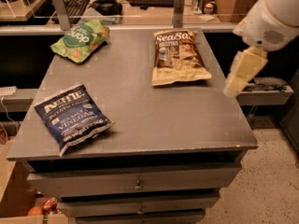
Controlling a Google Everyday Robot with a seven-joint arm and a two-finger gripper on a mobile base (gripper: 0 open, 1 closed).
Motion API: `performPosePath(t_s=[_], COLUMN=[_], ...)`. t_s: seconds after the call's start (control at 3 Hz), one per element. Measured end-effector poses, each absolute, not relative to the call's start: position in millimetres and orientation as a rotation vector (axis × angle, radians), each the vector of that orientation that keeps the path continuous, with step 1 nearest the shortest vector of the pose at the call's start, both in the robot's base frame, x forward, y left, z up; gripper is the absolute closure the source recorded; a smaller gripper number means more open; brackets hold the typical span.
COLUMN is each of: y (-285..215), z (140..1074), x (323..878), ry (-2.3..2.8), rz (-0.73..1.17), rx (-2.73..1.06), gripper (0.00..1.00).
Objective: Pick brown chip bag
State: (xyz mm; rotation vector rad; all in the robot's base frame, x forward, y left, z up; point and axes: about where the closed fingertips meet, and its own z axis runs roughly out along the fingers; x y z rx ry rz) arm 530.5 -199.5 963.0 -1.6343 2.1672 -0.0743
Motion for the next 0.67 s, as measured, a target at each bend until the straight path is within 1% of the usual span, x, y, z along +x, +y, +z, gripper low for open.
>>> performPosePath(t_s=[0.33, 0.67], y=[-195, -191], z=[952, 936], x=[595, 650], ry=[2.129, 2.105], rz=[-0.037, 0.063], rx=[-1.538, -1.416], gripper=[0.0, 0.0])
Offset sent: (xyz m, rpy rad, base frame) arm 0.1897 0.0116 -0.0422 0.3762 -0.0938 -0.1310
